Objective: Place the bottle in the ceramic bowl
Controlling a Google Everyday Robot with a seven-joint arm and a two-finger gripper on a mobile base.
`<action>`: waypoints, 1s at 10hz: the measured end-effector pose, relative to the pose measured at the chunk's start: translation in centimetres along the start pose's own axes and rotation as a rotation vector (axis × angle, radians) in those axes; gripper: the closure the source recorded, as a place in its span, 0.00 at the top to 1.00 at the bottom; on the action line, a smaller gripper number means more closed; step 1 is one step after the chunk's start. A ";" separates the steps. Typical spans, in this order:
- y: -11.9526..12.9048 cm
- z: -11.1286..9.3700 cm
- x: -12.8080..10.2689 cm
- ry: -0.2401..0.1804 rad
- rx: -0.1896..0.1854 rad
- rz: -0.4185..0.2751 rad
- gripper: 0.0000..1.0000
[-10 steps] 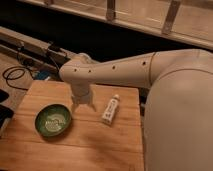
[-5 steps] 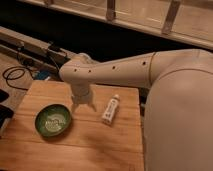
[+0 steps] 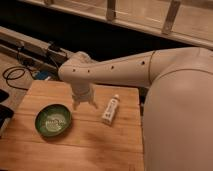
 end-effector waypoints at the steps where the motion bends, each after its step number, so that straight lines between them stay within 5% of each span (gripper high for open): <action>1: -1.4 0.1 -1.2 -0.015 0.021 0.022 0.65; 4: -4.8 0.8 -1.7 -0.032 0.054 0.082 0.65; 10: -10.2 3.2 0.5 -0.028 0.044 0.206 0.65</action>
